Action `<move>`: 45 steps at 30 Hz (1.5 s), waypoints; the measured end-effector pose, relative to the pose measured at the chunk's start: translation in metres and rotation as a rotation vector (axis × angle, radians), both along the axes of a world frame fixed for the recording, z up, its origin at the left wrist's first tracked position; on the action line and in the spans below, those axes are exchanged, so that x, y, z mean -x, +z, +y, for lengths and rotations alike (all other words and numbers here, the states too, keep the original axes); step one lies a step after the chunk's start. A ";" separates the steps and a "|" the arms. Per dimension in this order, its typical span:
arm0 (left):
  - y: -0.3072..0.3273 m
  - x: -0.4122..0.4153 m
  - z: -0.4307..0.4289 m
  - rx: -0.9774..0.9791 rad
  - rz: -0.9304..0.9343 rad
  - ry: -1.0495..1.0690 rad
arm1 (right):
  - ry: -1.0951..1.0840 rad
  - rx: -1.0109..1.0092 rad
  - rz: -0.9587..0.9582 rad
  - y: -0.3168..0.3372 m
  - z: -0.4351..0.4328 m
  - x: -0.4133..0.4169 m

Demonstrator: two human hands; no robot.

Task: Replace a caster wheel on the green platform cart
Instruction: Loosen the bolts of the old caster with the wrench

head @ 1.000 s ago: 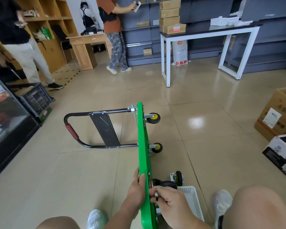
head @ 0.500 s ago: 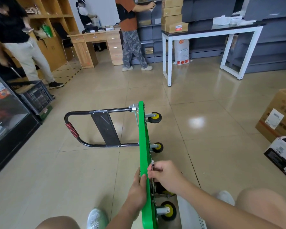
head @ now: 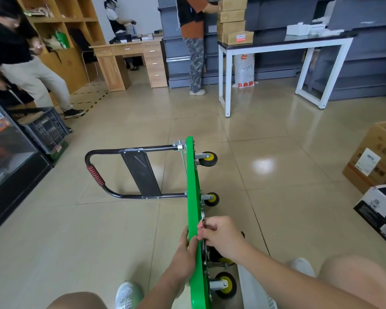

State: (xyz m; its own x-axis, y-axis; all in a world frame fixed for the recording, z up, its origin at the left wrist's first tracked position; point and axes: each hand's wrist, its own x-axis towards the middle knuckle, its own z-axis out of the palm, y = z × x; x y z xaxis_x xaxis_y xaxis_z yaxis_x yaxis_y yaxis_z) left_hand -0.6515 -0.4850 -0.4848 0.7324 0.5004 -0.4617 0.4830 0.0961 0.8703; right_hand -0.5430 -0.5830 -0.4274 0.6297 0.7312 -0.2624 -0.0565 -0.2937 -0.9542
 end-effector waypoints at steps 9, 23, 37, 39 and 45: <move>-0.014 -0.001 0.004 0.167 0.030 0.019 | 0.029 -0.014 -0.019 -0.003 -0.004 0.003; -0.022 -0.001 0.003 0.089 -0.034 0.002 | 0.043 -0.018 -0.021 -0.003 -0.007 0.005; -0.026 -0.001 0.007 0.078 -0.060 0.004 | 0.028 -0.024 -0.032 0.005 -0.012 0.020; -0.026 -0.001 0.006 0.075 -0.090 0.001 | 0.027 -0.045 -0.069 0.003 -0.020 0.033; -0.023 0.001 0.006 0.049 -0.069 0.003 | -0.082 -0.125 -0.099 0.011 -0.030 0.043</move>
